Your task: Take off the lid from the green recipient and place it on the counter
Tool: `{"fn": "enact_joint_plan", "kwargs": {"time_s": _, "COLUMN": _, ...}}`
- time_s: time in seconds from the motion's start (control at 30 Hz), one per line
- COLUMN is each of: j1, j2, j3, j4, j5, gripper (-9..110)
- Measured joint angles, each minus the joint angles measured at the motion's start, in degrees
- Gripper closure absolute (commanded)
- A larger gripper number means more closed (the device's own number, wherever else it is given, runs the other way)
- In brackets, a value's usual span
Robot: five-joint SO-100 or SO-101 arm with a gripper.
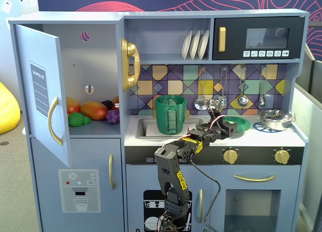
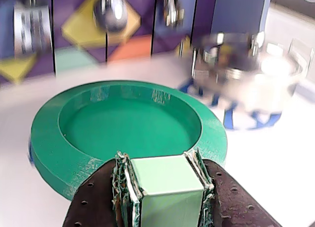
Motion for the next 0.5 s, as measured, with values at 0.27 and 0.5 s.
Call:
{"fn": "enact_joint_plan", "kwargs": {"time_s": 0.27, "j1": -1.9, "j2": -0.3, "j3": 1.4, "j4": -0.1, "j5": -1.8, "gripper": 101}}
{"fn": "enact_joint_plan", "kwargs": {"time_s": 0.5, "j1": -1.7, "j2": -0.2, "j3": 3.7, "j4": -1.8, "j5": -2.9, "gripper": 80}}
